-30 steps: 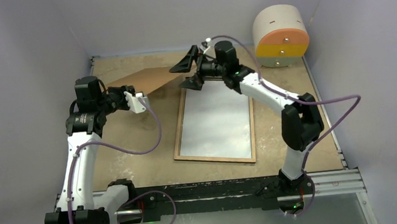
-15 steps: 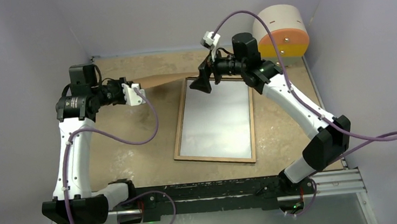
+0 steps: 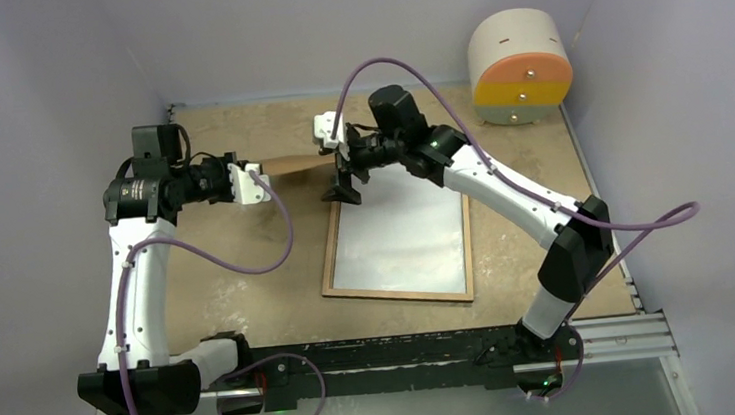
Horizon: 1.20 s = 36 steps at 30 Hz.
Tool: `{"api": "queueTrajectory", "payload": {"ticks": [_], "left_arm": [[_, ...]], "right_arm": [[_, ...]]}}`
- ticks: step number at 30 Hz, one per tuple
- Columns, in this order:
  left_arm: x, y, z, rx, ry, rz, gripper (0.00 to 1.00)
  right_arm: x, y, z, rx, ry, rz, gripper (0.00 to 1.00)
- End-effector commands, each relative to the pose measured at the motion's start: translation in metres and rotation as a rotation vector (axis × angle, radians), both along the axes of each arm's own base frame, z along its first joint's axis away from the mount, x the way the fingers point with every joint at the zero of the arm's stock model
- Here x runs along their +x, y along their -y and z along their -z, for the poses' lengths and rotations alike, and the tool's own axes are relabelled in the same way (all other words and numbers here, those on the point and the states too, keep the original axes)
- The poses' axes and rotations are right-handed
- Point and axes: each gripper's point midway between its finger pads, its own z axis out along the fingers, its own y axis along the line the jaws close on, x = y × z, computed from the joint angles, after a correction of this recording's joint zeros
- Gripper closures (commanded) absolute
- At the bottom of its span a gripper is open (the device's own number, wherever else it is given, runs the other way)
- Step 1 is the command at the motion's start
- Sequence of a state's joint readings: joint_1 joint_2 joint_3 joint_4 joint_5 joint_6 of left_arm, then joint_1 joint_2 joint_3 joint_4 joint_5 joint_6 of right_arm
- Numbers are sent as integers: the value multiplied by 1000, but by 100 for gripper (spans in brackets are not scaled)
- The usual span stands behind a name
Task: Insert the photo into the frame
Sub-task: Turn over the photo frame item on the photo frame.
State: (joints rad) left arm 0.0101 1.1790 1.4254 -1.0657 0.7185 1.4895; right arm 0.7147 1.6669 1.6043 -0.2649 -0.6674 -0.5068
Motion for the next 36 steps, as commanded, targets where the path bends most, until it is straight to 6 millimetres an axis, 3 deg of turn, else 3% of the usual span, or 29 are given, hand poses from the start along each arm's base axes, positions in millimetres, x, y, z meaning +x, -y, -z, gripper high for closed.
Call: {"api": "queueTrajectory", "payload": {"ticks": [1,4,6,8,13,15,16,18,19,20,25,28,30,33,36], "left_arm": [[-2,11,-38,-12,147,77,100],[-1,11,-40,-12,150,78,100],[1,11,-42,-14,153,81,100],[3,12,-45,-18,160,84,100],[11,11,-53,-24,199,72,100],[15,12,-58,-38,218,60,100],[16,12,-61,-49,229,52,95],[23,11,-73,-94,264,11,57],[27,10,-81,-125,287,-15,33],[32,9,-94,-167,327,-50,21],[63,-7,-171,-481,417,-293,12],[75,-28,-220,-664,504,-447,10],[80,-46,-242,-750,556,-548,9],[86,-68,-256,-820,590,-683,7],[93,-84,-249,-832,552,-776,6]], "right_arm": [[14,-7,-18,8,145,28,2],[19,-14,-13,-14,188,49,7],[26,-18,-8,-34,222,76,18],[33,-20,-4,-46,246,103,35],[48,-24,-9,-32,266,163,100],[52,-26,-17,-7,277,184,100],[53,-27,-22,14,278,193,100],[53,-28,-32,65,275,213,100],[52,-28,-38,96,267,225,100],[52,-29,-43,124,262,234,100],[49,-38,-60,225,134,251,100],[48,-42,-70,287,55,260,100],[46,-43,-75,332,-18,259,100],[58,-41,-75,377,-195,307,100],[74,-34,-69,409,-415,340,100]]}}
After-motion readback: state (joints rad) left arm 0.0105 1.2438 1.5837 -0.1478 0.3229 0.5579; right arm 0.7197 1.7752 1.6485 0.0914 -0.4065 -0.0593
